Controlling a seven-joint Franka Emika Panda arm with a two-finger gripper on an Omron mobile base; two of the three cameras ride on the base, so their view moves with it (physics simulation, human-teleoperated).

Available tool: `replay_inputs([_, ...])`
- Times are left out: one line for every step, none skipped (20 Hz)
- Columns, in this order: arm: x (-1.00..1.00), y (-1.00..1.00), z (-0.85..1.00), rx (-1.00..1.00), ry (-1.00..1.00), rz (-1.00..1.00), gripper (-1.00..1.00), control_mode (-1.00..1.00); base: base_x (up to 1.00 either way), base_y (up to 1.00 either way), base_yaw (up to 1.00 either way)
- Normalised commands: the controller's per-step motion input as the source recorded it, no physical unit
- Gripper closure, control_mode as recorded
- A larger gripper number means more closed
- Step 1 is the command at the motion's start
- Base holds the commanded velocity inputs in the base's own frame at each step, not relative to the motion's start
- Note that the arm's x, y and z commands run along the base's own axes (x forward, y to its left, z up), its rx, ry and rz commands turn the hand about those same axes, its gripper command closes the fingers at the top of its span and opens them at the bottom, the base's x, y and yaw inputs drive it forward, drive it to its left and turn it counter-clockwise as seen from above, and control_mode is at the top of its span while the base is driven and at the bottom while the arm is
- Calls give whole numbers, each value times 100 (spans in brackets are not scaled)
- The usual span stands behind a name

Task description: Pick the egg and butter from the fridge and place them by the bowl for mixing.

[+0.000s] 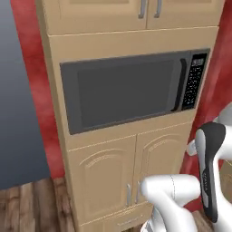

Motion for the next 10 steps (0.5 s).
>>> replay_inputs([0,0,0,0,0,0,-100,100,-42,5,76])
replay_inputs([0,0,0,0,0,0,-100,100,-44,12,72])
replay_inputs([0,0,0,0,0,0,-100,100,-48,21,65])
replay_inputs([0,0,0,0,0,0,-100,100,-44,30,44])
replay_inputs([0,0,0,0,0,0,-100,100,-41,33,36])
replay_inputs([0,0,0,0,0,0,-100,100,-44,44,28])
replay_inputs([0,0,0,0,0,0,-100,100,-46,56,17])
replay_inputs([0,0,0,0,0,0,-100,100,-50,66,14])
replay_inputs([0,0,0,0,0,0,-100,100,-50,72,8])
replay_inputs([0,0,0,0,0,0,-100,100,-51,78,5])
